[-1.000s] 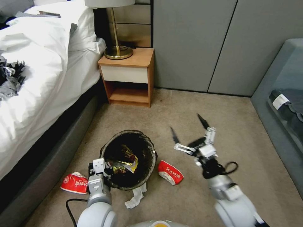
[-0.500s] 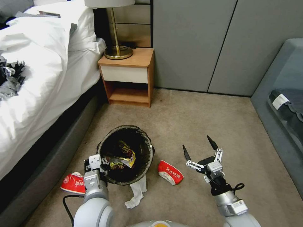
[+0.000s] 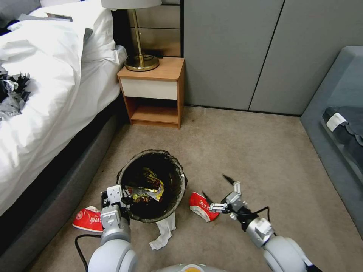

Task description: Pick up the trash bin, then pick up the garbage from the floor and place it into the trash bin.

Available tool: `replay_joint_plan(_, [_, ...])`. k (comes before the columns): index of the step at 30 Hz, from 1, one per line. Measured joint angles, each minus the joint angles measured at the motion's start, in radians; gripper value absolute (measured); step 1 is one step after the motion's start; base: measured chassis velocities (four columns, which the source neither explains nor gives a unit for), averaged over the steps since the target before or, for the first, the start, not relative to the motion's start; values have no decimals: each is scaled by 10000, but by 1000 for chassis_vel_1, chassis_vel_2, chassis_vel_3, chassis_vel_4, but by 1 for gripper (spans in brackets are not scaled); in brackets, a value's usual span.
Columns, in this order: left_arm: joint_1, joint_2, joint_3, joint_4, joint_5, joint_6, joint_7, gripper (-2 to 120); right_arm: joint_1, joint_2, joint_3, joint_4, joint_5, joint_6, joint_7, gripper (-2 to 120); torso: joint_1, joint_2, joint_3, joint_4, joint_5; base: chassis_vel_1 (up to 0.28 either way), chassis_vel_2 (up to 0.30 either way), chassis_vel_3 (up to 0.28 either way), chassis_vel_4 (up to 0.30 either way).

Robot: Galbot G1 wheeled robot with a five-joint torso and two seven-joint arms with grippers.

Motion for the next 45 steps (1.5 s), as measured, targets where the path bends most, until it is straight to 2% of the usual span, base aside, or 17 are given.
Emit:
replay_joint_plan(3, [85,-38,86,-45,63,-13,9,0,752,102,-780,-1366,-195,-170,-572,100,0,0,0,0,-2,0,0,0,0])
replay_joint_plan(4, [85,-38,86,-45,63,-13,9,0,752,102,-780,-1366,-195,-170,-572,100,0,0,0,0,-2,0,0,0,0])
replay_joint_plan(8, [81,-105,141,-43,95,-21,9,0,1128,427,-1202,-2645,-604,-37,-901,100,0,0,0,-1,-2,0,0,0,0])
replay_joint_plan(16, [-18,-159,187,71,112,-23,9,0,1721,1063,-1214,-3997,-1031,247,-1088,100,0,0,-1,-2,-4,0,0,0,0])
replay_joint_plan(19, [-57,-216,255,133,124,-23,9,0,2236,1478,-1112,-4960,-1110,348,-1088,100,0,0,0,0,-3,0,0,0,0])
replay_joint_plan(31, [-160,-215,288,274,123,-13,14,0,3187,2135,-823,-6619,-1051,504,-1081,100,0,0,-1,1,-3,0,0,0,0])
replay_joint_plan(34, [-165,-226,308,275,125,-13,14,0,3305,2165,-866,-6862,-1036,523,-1084,93,0,0,0,-1,-4,0,0,0,0])
replay_joint_plan(36, [-162,-236,323,276,129,-10,15,0,3418,2237,-874,-7141,-1006,624,-1116,82,0,0,0,-1,-4,0,0,0,0])
replay_joint_plan(37, [-162,-236,323,276,129,-10,15,0,3418,2237,-874,-7141,-1006,624,-1116,82,0,0,0,-1,-4,0,0,0,0])
replay_joint_plan(38, [-163,-237,324,276,131,-8,15,0,3447,2273,-872,-7227,-986,656,-1114,78,0,0,-1,0,-3,0,0,0,0])
replay_joint_plan(41, [-174,-237,325,276,132,-5,16,0,3446,2285,-873,-7251,-951,680,-1097,69,0,0,0,-1,-3,0,0,0,0])
replay_joint_plan(43, [-193,-245,345,275,134,1,15,0,3393,2273,-873,-7196,-919,691,-1055,58,0,0,0,-1,-3,0,0,0,0])
replay_joint_plan(45, [-200,-250,362,276,141,2,15,0,3369,2263,-874,-7167,-913,697,-1027,54,0,0,-1,-2,-3,0,0,0,0])
